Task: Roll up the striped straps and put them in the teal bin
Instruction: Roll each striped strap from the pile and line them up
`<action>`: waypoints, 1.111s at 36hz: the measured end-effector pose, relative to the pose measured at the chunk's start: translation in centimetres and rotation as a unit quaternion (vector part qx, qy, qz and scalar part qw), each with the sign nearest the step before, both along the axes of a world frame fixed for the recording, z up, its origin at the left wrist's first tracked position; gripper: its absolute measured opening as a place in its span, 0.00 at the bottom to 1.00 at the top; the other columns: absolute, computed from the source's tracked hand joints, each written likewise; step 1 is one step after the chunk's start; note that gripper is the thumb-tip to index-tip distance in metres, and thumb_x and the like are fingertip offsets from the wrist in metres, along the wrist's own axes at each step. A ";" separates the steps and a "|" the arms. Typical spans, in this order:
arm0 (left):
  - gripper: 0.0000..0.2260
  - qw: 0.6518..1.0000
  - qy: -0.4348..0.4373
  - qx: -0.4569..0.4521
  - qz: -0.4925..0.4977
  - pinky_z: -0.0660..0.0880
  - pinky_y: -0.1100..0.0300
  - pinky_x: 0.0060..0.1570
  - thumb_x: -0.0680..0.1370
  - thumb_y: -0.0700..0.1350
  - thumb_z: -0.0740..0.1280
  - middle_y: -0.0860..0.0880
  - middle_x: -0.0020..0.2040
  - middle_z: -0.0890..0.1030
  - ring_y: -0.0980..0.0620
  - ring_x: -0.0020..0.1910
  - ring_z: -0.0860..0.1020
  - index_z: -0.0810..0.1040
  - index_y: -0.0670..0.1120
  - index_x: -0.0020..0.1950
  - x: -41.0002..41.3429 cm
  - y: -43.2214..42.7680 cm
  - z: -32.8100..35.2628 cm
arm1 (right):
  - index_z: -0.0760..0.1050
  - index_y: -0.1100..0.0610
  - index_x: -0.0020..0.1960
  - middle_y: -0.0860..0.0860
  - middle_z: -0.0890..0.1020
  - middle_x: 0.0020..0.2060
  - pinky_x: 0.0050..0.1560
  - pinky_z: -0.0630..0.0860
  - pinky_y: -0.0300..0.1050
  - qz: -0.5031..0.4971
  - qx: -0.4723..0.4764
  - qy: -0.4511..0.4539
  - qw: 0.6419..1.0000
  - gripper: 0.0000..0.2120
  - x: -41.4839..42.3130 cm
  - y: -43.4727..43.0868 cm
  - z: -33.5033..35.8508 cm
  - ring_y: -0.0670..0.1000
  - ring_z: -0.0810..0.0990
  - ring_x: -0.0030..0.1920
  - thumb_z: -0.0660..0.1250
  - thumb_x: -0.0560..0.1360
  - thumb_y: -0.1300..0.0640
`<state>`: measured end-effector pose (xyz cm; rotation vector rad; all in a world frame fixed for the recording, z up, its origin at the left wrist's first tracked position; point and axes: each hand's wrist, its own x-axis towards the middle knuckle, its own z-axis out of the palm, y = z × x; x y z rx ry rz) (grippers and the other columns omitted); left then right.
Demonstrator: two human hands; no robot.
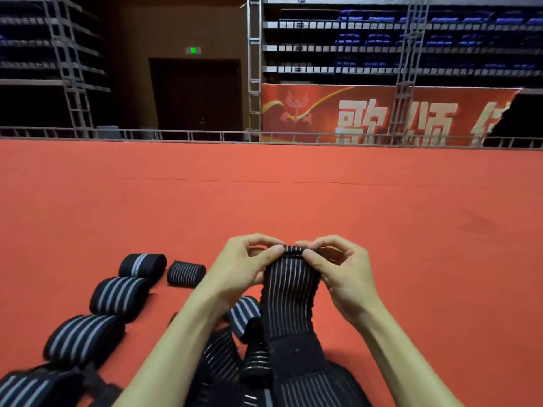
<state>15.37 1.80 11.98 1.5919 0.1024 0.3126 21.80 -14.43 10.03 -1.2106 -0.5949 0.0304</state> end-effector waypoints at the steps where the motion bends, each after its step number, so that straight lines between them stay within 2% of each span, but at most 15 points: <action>1: 0.05 1.000 -0.008 0.005 0.007 0.82 0.56 0.47 0.78 0.39 0.69 0.36 0.49 0.84 0.48 0.46 0.84 0.83 0.41 0.52 -0.2 0.1 -0.2 | 0.79 0.57 0.38 0.60 0.86 0.45 0.49 0.80 0.48 0.006 0.006 0.004 1.000 0.12 -0.1 0.2 -0.2 0.57 0.85 0.48 0.70 0.71 0.73; 5: 0.06 0.999 -0.035 0.026 0.032 0.80 0.48 0.52 0.78 0.38 0.69 0.39 0.48 0.85 0.44 0.49 0.84 0.84 0.47 0.47 -0.7 0.6 -0.9 | 0.80 0.59 0.46 0.60 0.86 0.46 0.49 0.80 0.50 0.020 0.008 0.038 0.999 0.09 -0.4 1.0 -1.0 0.55 0.84 0.47 0.70 0.71 0.71; 10: 0.07 0.997 -0.044 0.032 0.046 0.77 0.38 0.54 0.78 0.38 0.69 0.39 0.46 0.85 0.40 0.46 0.84 0.84 0.48 0.48 -1.6 0.6 -2.1 | 0.81 0.60 0.51 0.59 0.85 0.40 0.39 0.80 0.43 0.071 -0.029 0.120 0.990 0.11 -1.5 0.9 -0.9 0.52 0.84 0.40 0.72 0.69 0.61; 12: 0.08 0.998 -0.041 0.033 0.042 0.76 0.35 0.56 0.78 0.37 0.69 0.39 0.46 0.85 0.38 0.47 0.83 0.84 0.49 0.48 -1.8 0.4 -2.4 | 0.82 0.60 0.51 0.58 0.85 0.40 0.41 0.81 0.45 0.066 -0.052 0.120 0.989 0.14 -1.7 0.8 -0.9 0.53 0.84 0.40 0.73 0.67 0.56; 14: 0.08 0.997 -0.045 0.044 0.040 0.76 0.34 0.56 0.78 0.37 0.69 0.39 0.45 0.85 0.33 0.49 0.82 0.84 0.49 0.48 -1.8 0.3 -2.2 | 0.82 0.59 0.49 0.59 0.86 0.41 0.44 0.80 0.51 0.038 -0.081 0.100 0.991 0.11 -1.6 0.8 -0.8 0.55 0.84 0.41 0.74 0.68 0.57; 16: 0.07 0.996 -0.052 0.055 0.035 0.78 0.37 0.55 0.77 0.36 0.69 0.42 0.44 0.85 0.34 0.49 0.82 0.83 0.47 0.50 -2.0 0.2 -1.9 | 0.82 0.58 0.50 0.58 0.86 0.42 0.45 0.80 0.52 0.020 -0.099 0.079 0.992 0.08 -1.5 0.7 -0.8 0.56 0.85 0.43 0.73 0.71 0.62; 20: 0.09 0.996 -0.076 0.055 0.015 0.83 0.50 0.47 0.77 0.36 0.68 0.44 0.45 0.86 0.43 0.45 0.85 0.81 0.46 0.54 -2.2 0.4 -1.1 | 0.83 0.59 0.47 0.56 0.86 0.39 0.39 0.80 0.41 -0.014 -0.108 -0.008 0.994 0.06 -1.4 0.6 0.2 0.52 0.85 0.40 0.74 0.71 0.66; 23: 0.07 0.992 -0.103 0.075 0.007 0.83 0.50 0.45 0.77 0.34 0.69 0.43 0.46 0.85 0.45 0.44 0.85 0.83 0.45 0.49 -2.1 0.5 -0.9 | 0.84 0.59 0.43 0.55 0.86 0.37 0.38 0.79 0.41 -0.036 -0.102 -0.066 0.992 0.03 -1.3 0.7 0.5 0.51 0.84 0.38 0.74 0.71 0.65; 26: 0.07 0.984 -0.139 0.105 0.029 0.83 0.51 0.44 0.76 0.33 0.70 0.46 0.43 0.85 0.48 0.41 0.84 0.84 0.45 0.46 -1.9 0.5 -1.0 | 0.82 0.60 0.44 0.56 0.85 0.36 0.33 0.77 0.41 -0.026 -0.064 -0.041 0.997 0.02 -1.5 1.1 0.1 0.51 0.82 0.35 0.73 0.72 0.65; 29: 0.07 0.973 -0.174 0.135 0.069 0.83 0.48 0.47 0.74 0.32 0.72 0.47 0.43 0.85 0.46 0.43 0.85 0.84 0.44 0.46 -1.8 0.5 -1.1 | 0.81 0.60 0.46 0.60 0.84 0.35 0.32 0.77 0.42 0.016 -0.040 0.024 0.999 0.02 -2.0 1.8 -0.2 0.52 0.82 0.34 0.70 0.74 0.62; 32: 0.09 0.967 -0.202 0.122 0.093 0.81 0.40 0.46 0.73 0.30 0.72 0.45 0.42 0.85 0.39 0.42 0.83 0.83 0.44 0.43 -1.9 0.3 -1.1 | 0.80 0.61 0.51 0.59 0.85 0.40 0.33 0.79 0.42 0.077 -0.032 0.091 0.992 0.11 -2.5 2.1 0.1 0.53 0.84 0.37 0.69 0.73 0.55; 34: 0.10 0.966 -0.211 0.116 0.094 0.79 0.37 0.45 0.73 0.29 0.71 0.43 0.41 0.85 0.34 0.43 0.82 0.83 0.44 0.40 -2.0 0.0 -1.0 | 0.79 0.63 0.51 0.55 0.84 0.35 0.28 0.76 0.38 0.091 -0.028 0.115 0.989 0.17 -2.9 2.1 0.6 0.48 0.82 0.32 0.68 0.70 0.50; 36: 0.12 0.961 -0.223 0.133 0.095 0.79 0.40 0.45 0.72 0.28 0.71 0.46 0.41 0.85 0.37 0.43 0.82 0.82 0.45 0.39 -2.1 -0.3 -0.9 | 0.78 0.63 0.48 0.51 0.80 0.28 0.21 0.69 0.35 0.075 -0.026 0.107 0.991 0.19 -3.2 2.0 1.0 0.44 0.76 0.24 0.69 0.68 0.48; 37: 0.13 0.957 -0.231 0.147 0.099 0.80 0.43 0.46 0.72 0.28 0.71 0.49 0.42 0.85 0.41 0.43 0.83 0.83 0.46 0.40 -2.2 -0.4 -0.9 | 0.79 0.62 0.46 0.52 0.79 0.28 0.22 0.70 0.36 0.060 -0.023 0.095 0.993 0.17 -3.2 1.9 1.1 0.45 0.77 0.24 0.70 0.67 0.48; 40: 0.14 0.953 -0.241 0.158 0.100 0.82 0.57 0.45 0.72 0.27 0.71 0.53 0.43 0.85 0.50 0.43 0.84 0.83 0.47 0.41 -2.3 -0.5 -0.8 | 0.82 0.58 0.41 0.57 0.83 0.35 0.33 0.79 0.44 0.023 -0.023 0.047 0.998 0.10 -3.1 1.6 1.1 0.52 0.82 0.34 0.73 0.65 0.52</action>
